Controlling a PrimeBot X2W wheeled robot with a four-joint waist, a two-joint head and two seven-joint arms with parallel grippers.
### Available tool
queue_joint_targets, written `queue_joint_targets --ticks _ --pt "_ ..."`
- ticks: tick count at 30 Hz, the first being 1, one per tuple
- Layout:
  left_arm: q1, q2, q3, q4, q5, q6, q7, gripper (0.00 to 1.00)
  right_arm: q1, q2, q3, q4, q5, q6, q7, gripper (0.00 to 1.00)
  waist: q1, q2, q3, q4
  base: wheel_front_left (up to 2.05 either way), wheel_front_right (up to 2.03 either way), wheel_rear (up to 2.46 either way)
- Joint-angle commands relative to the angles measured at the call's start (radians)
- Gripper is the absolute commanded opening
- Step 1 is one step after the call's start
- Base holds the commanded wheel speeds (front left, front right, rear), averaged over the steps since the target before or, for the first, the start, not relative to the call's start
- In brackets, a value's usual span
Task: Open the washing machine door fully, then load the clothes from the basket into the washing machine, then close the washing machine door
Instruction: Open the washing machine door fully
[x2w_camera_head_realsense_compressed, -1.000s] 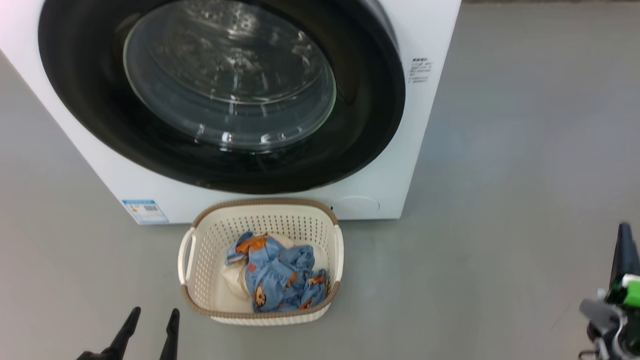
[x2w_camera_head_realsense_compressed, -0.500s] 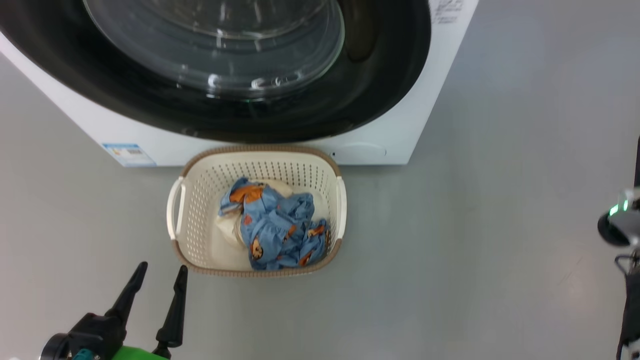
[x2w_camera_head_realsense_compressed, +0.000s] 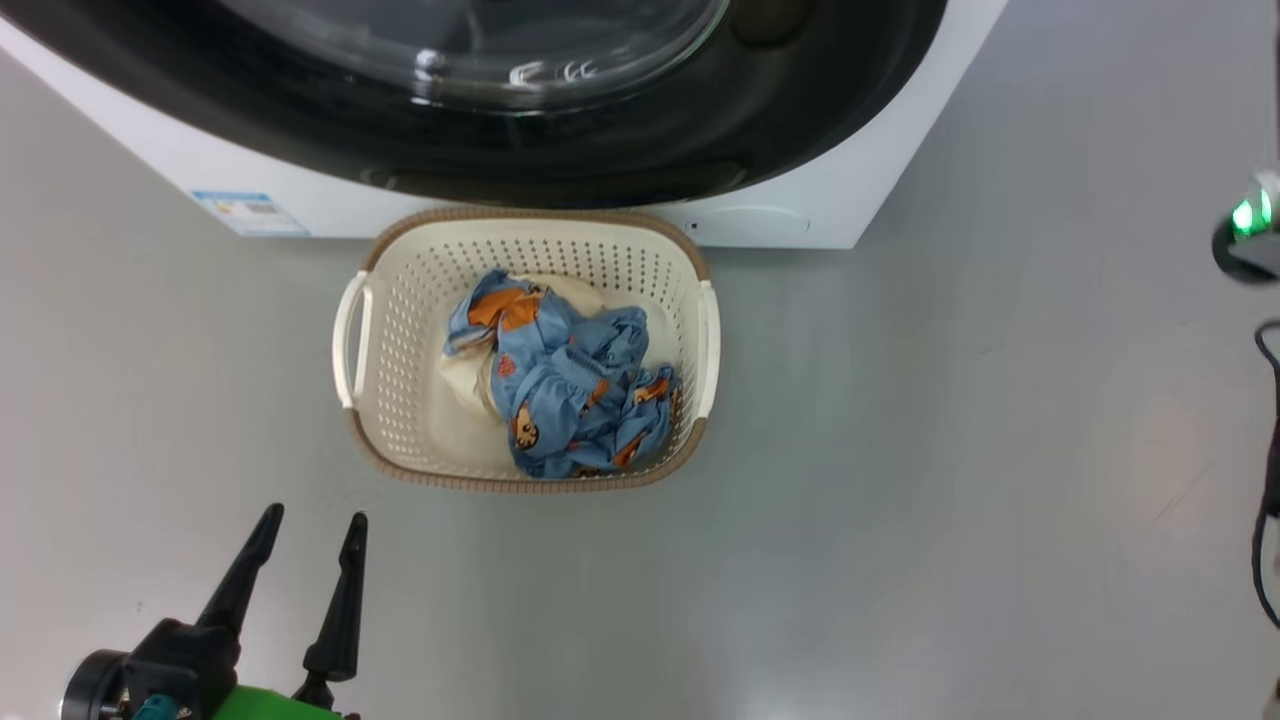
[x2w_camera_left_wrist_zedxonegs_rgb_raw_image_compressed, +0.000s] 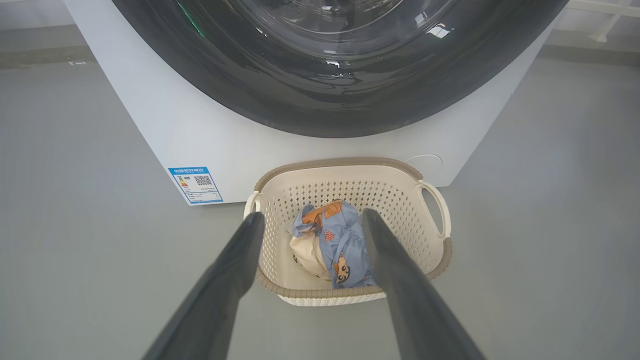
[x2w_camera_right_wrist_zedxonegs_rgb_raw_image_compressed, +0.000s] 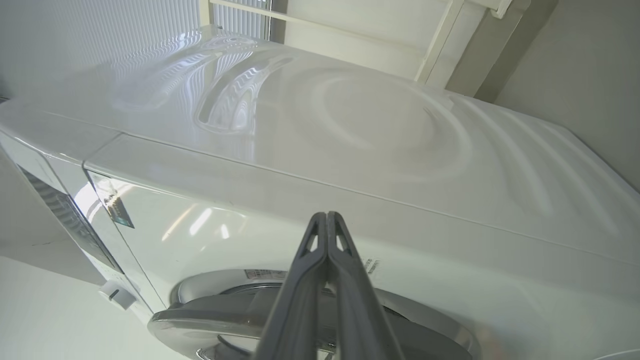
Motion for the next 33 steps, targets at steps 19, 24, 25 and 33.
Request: queue_joint_targets --ticks 19,24,25,33 --pt "-0.021 0.011 0.007 -0.058 -0.021 0.019 -0.006 1.0 -0.202 -0.001 0.14 -0.066 -0.012 -0.001 0.176 0.0 -0.0001 -0.0001 0.126 0.081 0.0 0.0 0.0" --pt "-0.03 0.011 -0.003 -0.057 -0.034 0.029 -0.006 1.0 -0.215 -0.003 0.155 -0.06 -0.022 -0.001 0.191 0.0 -0.0001 -0.0001 0.137 0.095 0.0 0.0 0.0" --pt "-0.032 0.011 -0.007 -0.057 -0.037 0.03 -0.006 1.0 -0.218 -0.004 0.156 -0.059 -0.022 -0.001 0.193 0.0 -0.0001 -0.0001 0.138 0.099 0.0 0.0 0.0" --pt "-0.034 0.011 -0.032 -0.054 -0.058 0.045 -0.006 1.0 -0.238 -0.012 0.184 -0.043 -0.032 -0.001 0.224 0.0 -0.0001 -0.0001 0.138 0.122 0.0 0.0 0.0"
